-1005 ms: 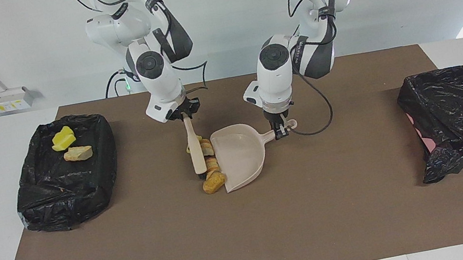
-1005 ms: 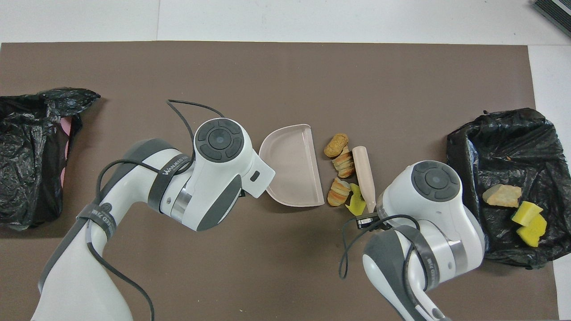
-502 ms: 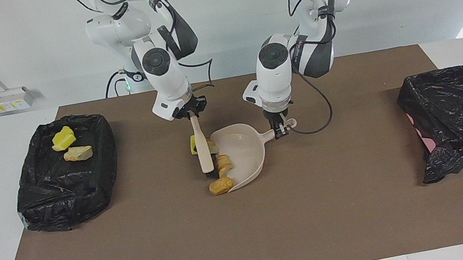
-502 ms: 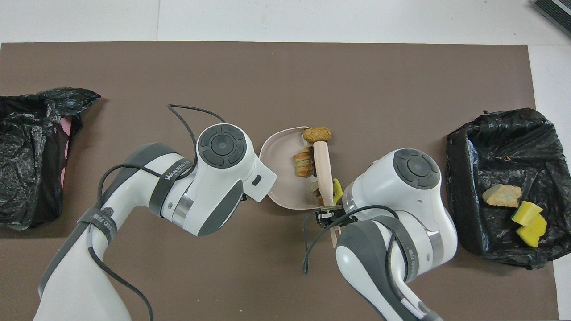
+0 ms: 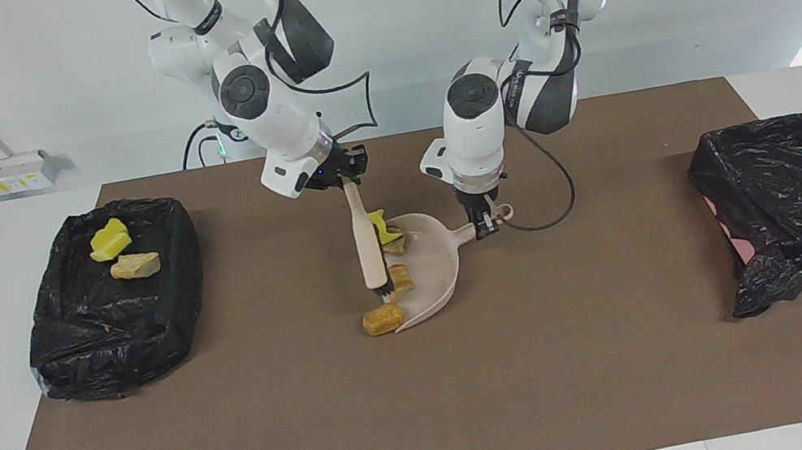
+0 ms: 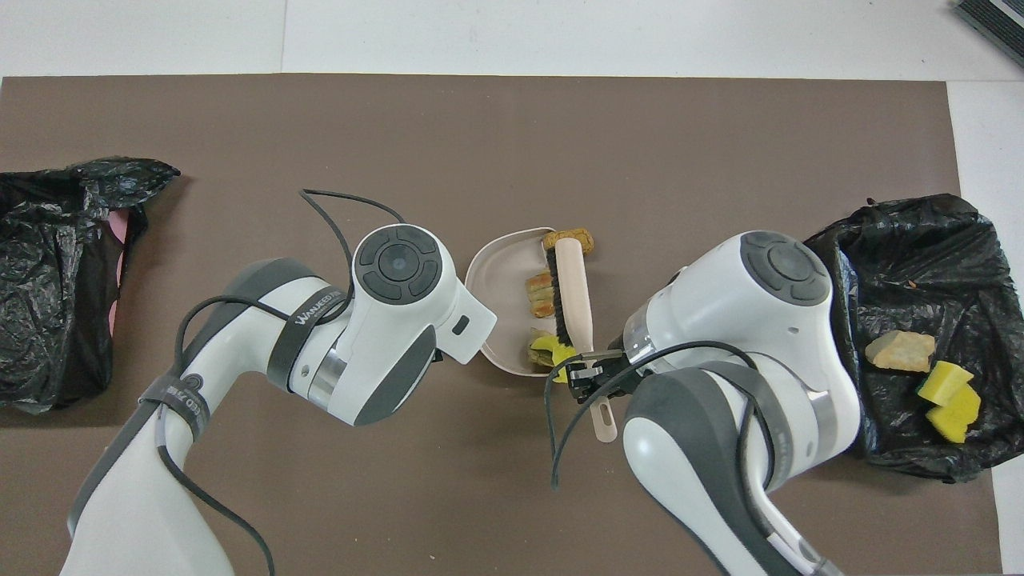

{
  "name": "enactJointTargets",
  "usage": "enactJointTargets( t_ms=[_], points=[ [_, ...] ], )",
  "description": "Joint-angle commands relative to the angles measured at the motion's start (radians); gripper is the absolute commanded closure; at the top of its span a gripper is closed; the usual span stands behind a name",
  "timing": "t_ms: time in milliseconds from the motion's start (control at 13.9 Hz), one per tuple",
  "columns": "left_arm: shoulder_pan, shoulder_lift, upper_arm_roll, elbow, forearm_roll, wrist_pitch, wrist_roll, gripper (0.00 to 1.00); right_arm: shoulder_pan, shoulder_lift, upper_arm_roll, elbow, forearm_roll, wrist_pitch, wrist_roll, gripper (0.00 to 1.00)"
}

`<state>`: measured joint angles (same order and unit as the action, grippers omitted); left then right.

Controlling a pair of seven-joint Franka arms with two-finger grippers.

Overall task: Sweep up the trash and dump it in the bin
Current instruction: 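Sweep the bread and sponge pieces into the dustpan with the right gripper, then sweep the last pieces into the dustpan with the right gripper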

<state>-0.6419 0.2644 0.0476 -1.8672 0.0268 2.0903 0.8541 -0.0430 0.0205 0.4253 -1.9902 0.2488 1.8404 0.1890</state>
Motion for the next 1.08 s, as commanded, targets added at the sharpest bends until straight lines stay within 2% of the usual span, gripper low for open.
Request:
enactJointTargets(
  t_ms=[0, 144, 431, 790, 1005],
  points=[
    [-0.015, -0.036, 0.012, -0.049, 0.019, 0.022, -0.016, 1.00, -0.020, 0.007, 0.006, 0.008, -0.200, 0.013, -0.034, 1.00],
    [-0.013, -0.036, 0.012, -0.049, 0.019, 0.022, -0.015, 1.00, -0.066, 0.038, 0.006, 0.027, -0.299, 0.026, -0.113, 1.00],
    [-0.013, -0.036, 0.012, -0.049, 0.019, 0.024, -0.017, 1.00, -0.089, 0.199, 0.010, 0.114, -0.471, 0.091, -0.138, 1.00],
    [-0.013, -0.036, 0.012, -0.049, 0.019, 0.025, -0.017, 1.00, -0.032, 0.309, 0.018, 0.113, -0.430, 0.174, -0.132, 1.00],
    [-0.013, -0.036, 0.012, -0.049, 0.019, 0.027, -0.018, 1.00, -0.001, 0.299, 0.035, 0.105, -0.323, 0.110, -0.131, 1.00]
  ],
)
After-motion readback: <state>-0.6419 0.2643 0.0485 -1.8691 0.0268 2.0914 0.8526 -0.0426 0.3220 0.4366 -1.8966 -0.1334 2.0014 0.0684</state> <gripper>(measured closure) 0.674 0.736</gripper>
